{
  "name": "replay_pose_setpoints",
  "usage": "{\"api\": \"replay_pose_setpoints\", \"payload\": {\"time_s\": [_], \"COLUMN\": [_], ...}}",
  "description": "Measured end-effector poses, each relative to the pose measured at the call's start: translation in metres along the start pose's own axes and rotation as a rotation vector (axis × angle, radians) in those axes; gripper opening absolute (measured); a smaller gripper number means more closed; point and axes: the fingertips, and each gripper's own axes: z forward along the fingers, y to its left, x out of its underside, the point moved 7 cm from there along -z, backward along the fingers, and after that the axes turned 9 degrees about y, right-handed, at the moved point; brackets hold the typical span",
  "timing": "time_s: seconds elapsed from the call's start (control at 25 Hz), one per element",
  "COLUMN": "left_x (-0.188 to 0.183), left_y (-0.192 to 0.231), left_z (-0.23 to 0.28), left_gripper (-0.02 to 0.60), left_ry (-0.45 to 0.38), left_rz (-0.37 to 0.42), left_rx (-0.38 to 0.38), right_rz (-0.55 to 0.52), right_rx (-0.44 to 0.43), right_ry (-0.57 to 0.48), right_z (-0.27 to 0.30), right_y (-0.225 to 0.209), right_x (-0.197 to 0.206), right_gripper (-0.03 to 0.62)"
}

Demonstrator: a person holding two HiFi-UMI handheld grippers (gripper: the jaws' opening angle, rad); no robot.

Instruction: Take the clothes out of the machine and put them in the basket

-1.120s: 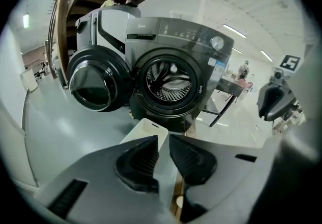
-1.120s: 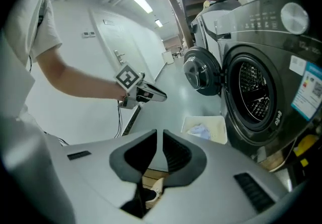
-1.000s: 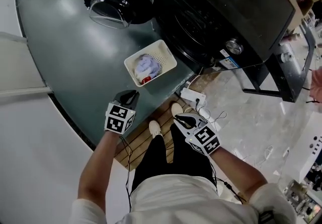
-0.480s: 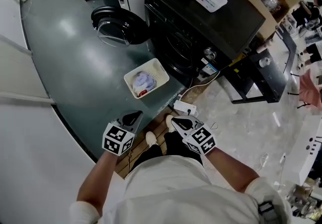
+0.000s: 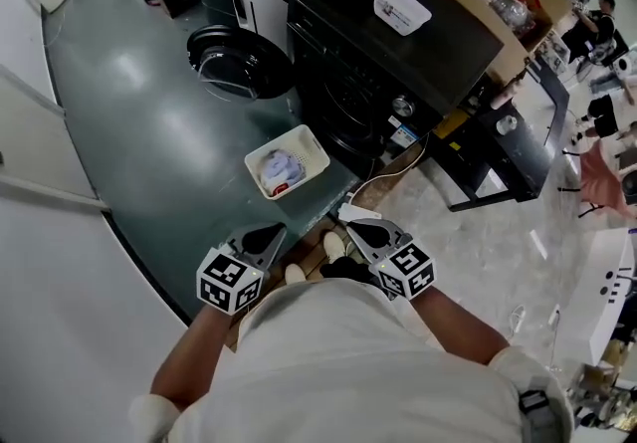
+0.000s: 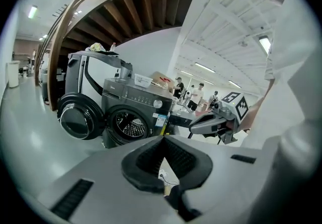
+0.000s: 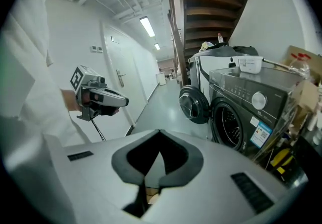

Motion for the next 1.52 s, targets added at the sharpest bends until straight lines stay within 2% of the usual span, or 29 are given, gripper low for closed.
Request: {"api": "replay_pose_setpoints", "payload": {"time_s": [0.32, 0.6, 0.84, 1.52], "left_x": [0.009, 0.016, 0.025, 0.032], "left_y": [0.006, 0.008, 0.008, -0.003], "left_z": [-0.030, -0.046, -0.052, -0.044], "left_gripper": [-0.002, -0.002, -0.002, -0.002], "left_ry": [-0.018, -0.060, -0.059, -0.015], "left_rz": [-0.028, -0.066, -0.075, -0.035], "left_rx": [0.002, 0.019, 0.003, -0.001], "right_rz": [-0.013, -0.081, -0.111, -0.097], "right_rx": [0.034, 0.012, 0.003, 0.015], "right_ry": [-0.038, -0.042, -0.041, -0.045], "right_z": [-0.006, -0.007, -0.009, -0.018], "right_y": [0.023, 0.046, 0.052, 0.053], "right_x": [-0.015, -0.025, -0.031, -0.016], "right_gripper": [0.005, 0.005, 0.005, 0.005]}}
